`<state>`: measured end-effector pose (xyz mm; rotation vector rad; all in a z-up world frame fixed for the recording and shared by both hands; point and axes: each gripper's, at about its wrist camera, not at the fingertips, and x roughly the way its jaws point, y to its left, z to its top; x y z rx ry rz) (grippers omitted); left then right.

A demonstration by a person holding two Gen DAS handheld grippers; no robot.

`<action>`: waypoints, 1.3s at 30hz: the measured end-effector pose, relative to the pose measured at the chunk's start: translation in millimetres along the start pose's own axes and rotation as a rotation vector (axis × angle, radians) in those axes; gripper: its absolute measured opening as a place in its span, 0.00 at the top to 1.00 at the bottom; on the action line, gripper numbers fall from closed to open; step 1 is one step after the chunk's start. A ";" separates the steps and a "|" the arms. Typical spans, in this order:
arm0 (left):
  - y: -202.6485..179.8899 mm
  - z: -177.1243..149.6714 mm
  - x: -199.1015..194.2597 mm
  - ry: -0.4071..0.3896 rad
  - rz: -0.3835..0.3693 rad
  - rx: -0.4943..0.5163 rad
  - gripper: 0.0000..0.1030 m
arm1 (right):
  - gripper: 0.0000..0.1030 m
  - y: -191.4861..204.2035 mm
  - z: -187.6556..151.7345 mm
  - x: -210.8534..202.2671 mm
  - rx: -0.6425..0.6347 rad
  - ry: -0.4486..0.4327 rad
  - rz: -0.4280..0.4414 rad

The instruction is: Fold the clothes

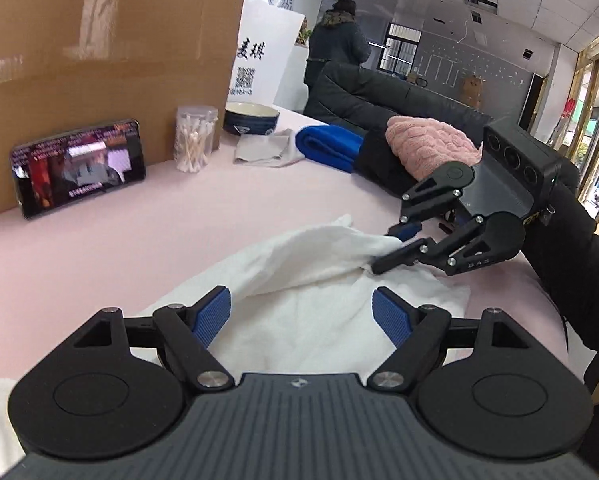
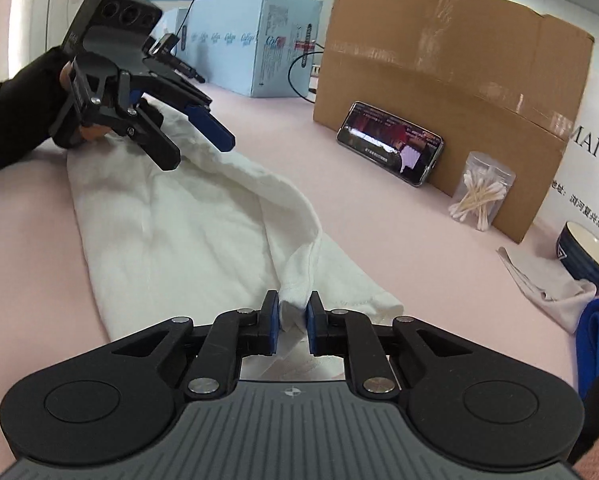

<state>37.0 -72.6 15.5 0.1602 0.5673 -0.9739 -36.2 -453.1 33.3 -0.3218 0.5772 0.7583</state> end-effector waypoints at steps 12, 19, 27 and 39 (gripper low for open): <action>12.1 -32.7 -75.8 0.008 0.358 0.117 0.25 | 0.40 2.7 14.2 12.5 0.100 -0.089 -0.146; 11.9 -54.4 -118.1 -0.016 0.415 0.123 0.25 | 0.49 3.2 16.0 31.7 0.119 -0.060 -0.149; -0.2 -63.0 -101.6 0.072 0.331 0.173 0.52 | 0.83 10.3 18.9 36.8 0.079 -0.037 -0.142; 18.0 -56.6 -128.0 -0.019 0.324 0.091 0.79 | 0.91 9.6 50.0 37.7 -0.087 -0.064 -0.237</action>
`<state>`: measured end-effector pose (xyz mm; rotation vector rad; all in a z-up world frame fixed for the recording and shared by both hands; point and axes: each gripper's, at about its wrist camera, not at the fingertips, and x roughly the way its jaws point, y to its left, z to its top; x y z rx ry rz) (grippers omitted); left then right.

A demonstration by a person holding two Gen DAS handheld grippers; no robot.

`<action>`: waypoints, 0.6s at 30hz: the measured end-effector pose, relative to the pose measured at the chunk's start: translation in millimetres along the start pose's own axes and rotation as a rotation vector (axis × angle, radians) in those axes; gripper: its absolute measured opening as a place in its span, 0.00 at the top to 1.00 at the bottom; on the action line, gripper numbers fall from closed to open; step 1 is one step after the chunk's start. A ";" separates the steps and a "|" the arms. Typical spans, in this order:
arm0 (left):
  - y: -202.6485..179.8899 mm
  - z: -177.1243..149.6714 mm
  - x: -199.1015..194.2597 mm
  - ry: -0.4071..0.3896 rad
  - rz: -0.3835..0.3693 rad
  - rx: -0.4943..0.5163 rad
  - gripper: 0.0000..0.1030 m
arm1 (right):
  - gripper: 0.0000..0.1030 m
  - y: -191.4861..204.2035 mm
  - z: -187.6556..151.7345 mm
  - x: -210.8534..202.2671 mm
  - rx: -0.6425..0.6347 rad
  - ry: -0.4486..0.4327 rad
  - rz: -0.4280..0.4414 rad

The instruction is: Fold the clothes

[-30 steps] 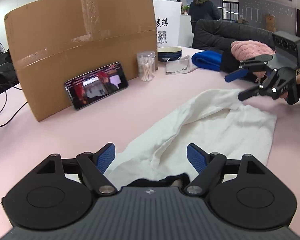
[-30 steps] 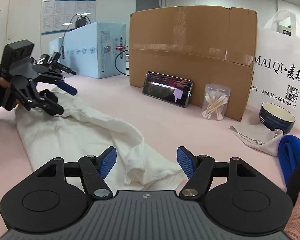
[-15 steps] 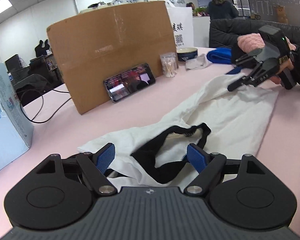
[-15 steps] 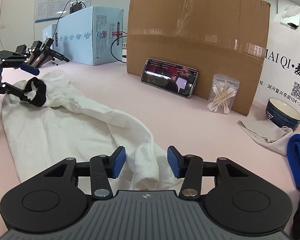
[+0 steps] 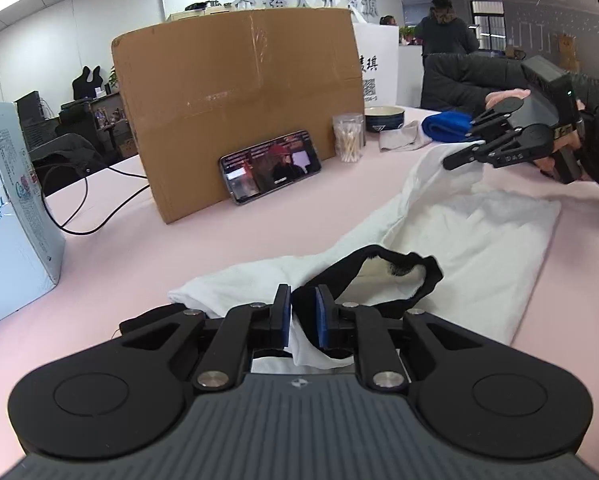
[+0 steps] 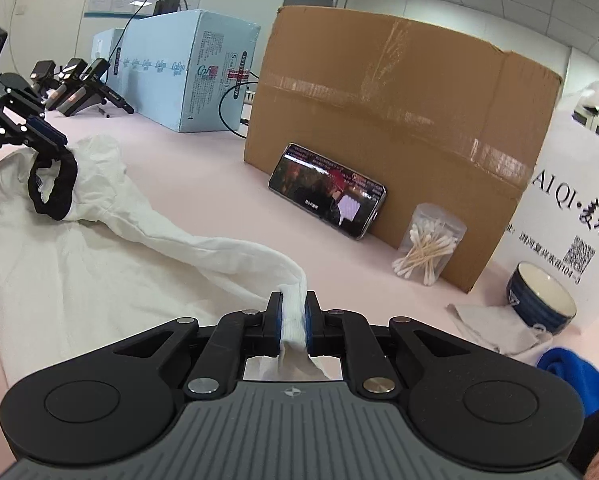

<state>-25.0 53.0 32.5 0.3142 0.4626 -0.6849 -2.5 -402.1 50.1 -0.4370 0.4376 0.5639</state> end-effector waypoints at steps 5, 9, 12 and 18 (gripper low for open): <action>-14.1 -10.9 13.8 0.070 0.029 0.008 0.50 | 0.91 6.4 -4.6 -1.8 -0.025 0.005 0.011; -19.8 -9.3 16.8 0.073 0.022 0.025 0.87 | 0.91 8.8 -8.9 -3.9 -0.025 0.007 0.014; -9.9 -0.7 6.2 0.020 0.071 0.030 0.89 | 0.91 10.1 -7.5 -8.3 -0.037 -0.013 0.003; 21.2 5.2 -12.4 -0.016 0.171 0.018 0.90 | 0.91 35.9 -16.8 -30.3 -0.172 -0.053 0.023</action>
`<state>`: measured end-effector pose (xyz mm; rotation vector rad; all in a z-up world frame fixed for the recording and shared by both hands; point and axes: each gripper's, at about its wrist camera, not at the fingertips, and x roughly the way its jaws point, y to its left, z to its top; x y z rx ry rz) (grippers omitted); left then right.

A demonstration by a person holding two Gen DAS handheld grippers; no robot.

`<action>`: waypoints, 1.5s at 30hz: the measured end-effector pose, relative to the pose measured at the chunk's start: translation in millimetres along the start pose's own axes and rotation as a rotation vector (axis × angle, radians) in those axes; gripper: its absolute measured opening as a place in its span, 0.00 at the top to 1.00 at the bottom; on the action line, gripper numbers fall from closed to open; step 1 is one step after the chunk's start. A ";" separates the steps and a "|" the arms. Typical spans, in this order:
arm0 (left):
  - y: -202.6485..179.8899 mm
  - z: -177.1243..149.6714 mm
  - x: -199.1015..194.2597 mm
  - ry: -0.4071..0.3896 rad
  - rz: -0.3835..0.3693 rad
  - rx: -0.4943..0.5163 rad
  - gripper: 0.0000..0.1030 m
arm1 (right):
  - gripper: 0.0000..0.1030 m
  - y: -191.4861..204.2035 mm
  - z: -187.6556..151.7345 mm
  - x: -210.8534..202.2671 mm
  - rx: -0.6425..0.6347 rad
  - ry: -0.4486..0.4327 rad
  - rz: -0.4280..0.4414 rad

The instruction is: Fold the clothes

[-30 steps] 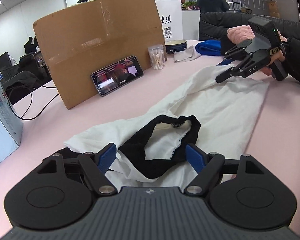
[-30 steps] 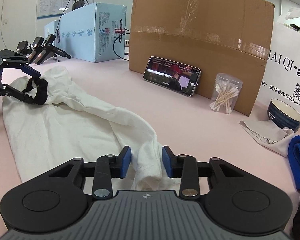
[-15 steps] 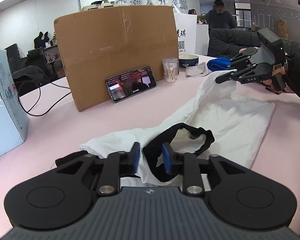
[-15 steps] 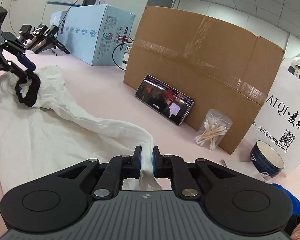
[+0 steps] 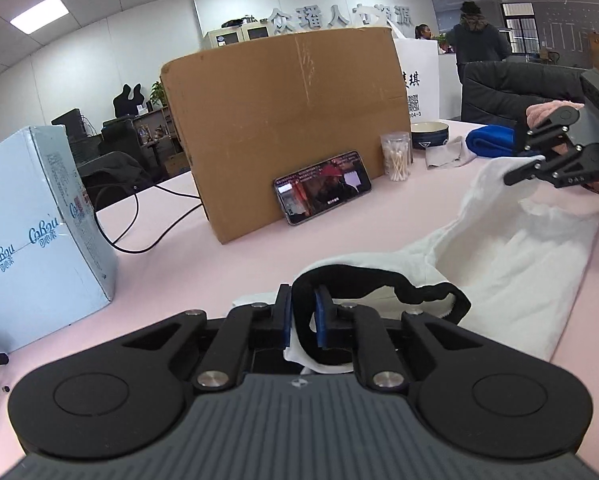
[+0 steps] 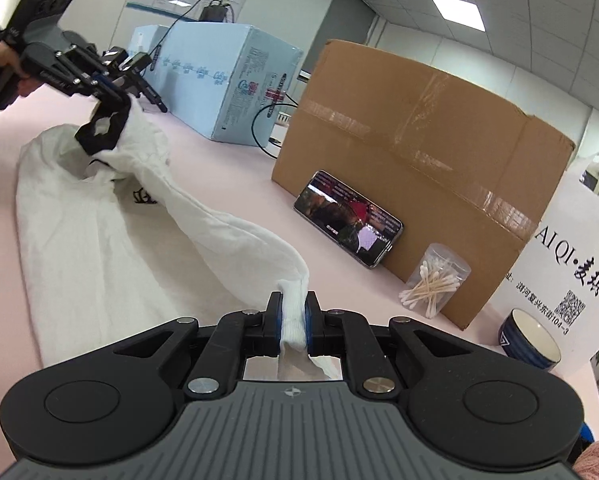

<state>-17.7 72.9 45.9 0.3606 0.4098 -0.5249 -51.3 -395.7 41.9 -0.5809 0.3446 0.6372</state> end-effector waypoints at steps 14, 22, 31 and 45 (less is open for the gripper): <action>-10.3 8.2 -30.2 -0.110 -0.091 -0.017 0.48 | 0.39 -13.5 -15.8 -28.9 0.299 0.016 0.113; -100.9 43.3 32.7 -0.088 -0.310 0.200 0.44 | 0.30 9.7 -10.1 -8.3 0.192 0.109 0.069; -180.3 58.9 137.9 0.055 -0.375 0.314 0.43 | 0.30 7.0 -13.8 6.6 0.094 0.172 -0.094; -188.3 59.1 122.0 -0.042 -0.553 0.217 0.30 | 0.18 -15.9 -25.2 -51.8 0.375 0.024 -0.127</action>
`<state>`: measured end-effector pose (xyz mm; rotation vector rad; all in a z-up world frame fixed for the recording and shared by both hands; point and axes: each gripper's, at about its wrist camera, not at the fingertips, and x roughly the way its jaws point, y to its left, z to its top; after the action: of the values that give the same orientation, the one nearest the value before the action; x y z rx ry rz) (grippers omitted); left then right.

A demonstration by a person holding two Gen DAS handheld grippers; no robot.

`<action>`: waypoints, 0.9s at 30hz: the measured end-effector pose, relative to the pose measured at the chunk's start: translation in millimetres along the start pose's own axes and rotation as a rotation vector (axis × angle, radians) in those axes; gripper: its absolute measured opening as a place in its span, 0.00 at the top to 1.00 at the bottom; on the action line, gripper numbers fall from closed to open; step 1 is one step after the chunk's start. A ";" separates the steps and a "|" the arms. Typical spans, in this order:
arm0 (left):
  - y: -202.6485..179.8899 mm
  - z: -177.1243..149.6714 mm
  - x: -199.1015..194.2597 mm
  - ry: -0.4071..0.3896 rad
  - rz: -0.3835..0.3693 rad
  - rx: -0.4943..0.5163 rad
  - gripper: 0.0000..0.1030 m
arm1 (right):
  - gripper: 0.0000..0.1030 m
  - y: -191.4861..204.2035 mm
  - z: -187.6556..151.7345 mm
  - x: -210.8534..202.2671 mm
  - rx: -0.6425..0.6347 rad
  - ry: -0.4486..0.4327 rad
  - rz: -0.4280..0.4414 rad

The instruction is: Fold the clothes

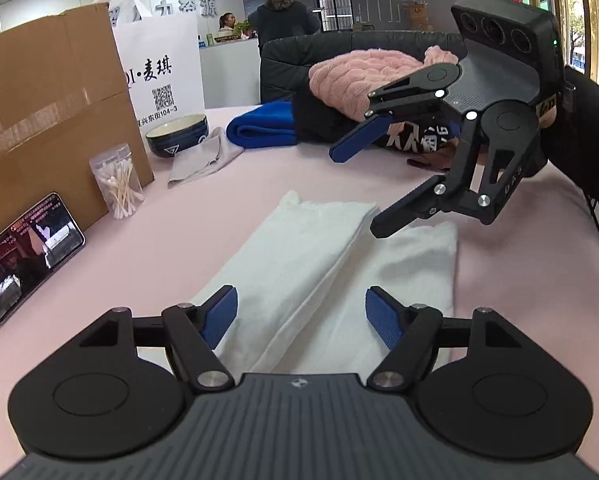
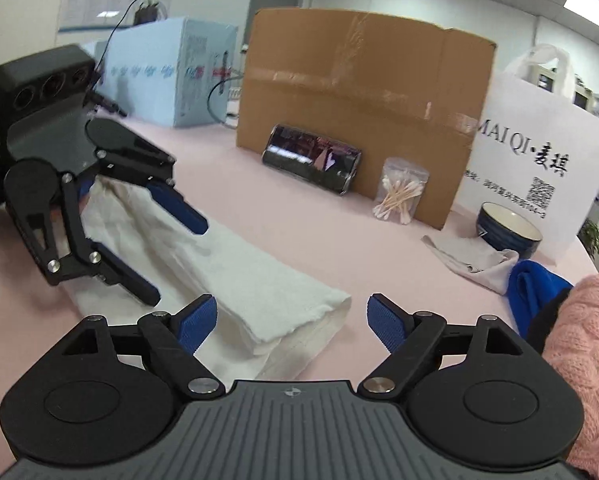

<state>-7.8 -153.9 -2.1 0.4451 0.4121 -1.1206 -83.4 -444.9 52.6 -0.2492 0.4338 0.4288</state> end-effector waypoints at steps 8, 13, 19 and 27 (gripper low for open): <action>20.6 -10.5 -66.5 -0.054 0.391 -0.047 0.20 | 0.07 26.5 18.5 43.8 0.045 -0.004 -0.184; 47.2 -53.6 -96.3 0.048 0.562 -0.207 0.20 | 0.07 30.1 11.2 70.4 0.014 0.112 -0.239; 51.7 -83.5 -113.6 0.020 0.544 -0.332 0.19 | 0.07 17.4 2.8 84.1 0.073 0.183 -0.268; 33.8 -86.2 -121.6 -0.065 0.631 -0.285 0.19 | 0.05 21.1 10.9 57.3 0.188 0.089 -0.367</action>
<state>-30.6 -2.9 -6.0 0.2560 0.3333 -0.4537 -42.0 -403.0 33.1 -0.1609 0.5003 0.0167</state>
